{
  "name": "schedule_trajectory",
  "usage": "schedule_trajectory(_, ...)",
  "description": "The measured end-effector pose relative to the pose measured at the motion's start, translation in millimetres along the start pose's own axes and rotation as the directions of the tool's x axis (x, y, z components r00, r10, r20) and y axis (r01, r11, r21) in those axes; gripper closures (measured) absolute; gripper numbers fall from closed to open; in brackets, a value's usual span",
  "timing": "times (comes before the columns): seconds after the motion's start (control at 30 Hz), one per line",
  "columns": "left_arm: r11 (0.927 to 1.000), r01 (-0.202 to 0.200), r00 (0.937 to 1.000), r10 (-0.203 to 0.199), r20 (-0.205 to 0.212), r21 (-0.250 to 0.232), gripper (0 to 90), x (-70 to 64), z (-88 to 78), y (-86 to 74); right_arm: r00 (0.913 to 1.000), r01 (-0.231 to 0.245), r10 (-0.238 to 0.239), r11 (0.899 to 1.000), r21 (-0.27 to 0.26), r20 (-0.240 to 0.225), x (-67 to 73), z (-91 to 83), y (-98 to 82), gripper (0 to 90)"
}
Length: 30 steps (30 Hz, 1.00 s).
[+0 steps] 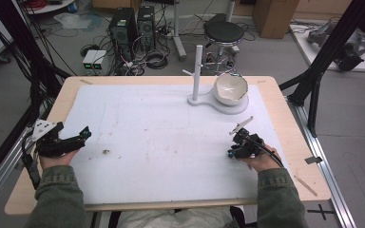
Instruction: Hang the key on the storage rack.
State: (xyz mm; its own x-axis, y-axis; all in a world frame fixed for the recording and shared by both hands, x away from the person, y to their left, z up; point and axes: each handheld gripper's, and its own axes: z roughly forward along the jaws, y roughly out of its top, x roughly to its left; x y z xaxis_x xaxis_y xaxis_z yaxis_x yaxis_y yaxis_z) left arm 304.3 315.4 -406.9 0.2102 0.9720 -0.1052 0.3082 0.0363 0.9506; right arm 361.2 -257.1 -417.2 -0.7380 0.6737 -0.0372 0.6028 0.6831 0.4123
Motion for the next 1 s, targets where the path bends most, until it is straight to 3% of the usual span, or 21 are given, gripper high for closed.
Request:
schedule_trajectory(0.1,1.0,-0.001,1.0,0.001,0.0,0.001,1.7,0.2,0.0,0.0,0.999,-0.032,0.032,0.999,0.002,-0.031,-1.5,0.3,0.1,79.7)
schedule_trajectory(0.23,1.0,0.001,1.0,-0.001,0.0,-0.001,1.7,-0.1,0.0,-0.1,0.9976,-0.054,0.054,0.999,-0.001,-0.045,-2.8,-0.4,-0.1,82.4)
schedule_trajectory(0.4,1.0,0.0,1.0,0.0,0.0,0.0,1.7,0.2,0.0,-0.1,0.9951,-0.077,0.071,0.993,-0.085,-0.068,-3.1,-10.4,-0.7,88.8)
schedule_trajectory(0.47,1.0,-0.001,1.0,0.001,0.002,0.0,1.7,0.0,0.0,-0.2,0.9961,-0.082,0.078,0.991,-0.107,-0.042,-5.4,-12.6,-1.9,88.8)
schedule_trajectory(0.7,1.0,0.0,1.0,0.0,0.0,-0.001,1.7,0.3,-0.2,-0.1,0.9956,-0.09,0.085,0.987,-0.135,-0.039,-6.6,-17.8,-4.0,89.0)
schedule_trajectory(1.0,1.0,0.0,1.0,0.0,0.002,0.0,1.7,0.6,0.0,-0.2,0.9919,-0.123,0.112,0.964,-0.234,-0.062,-15.4,-31.9,-10.8,89.8)
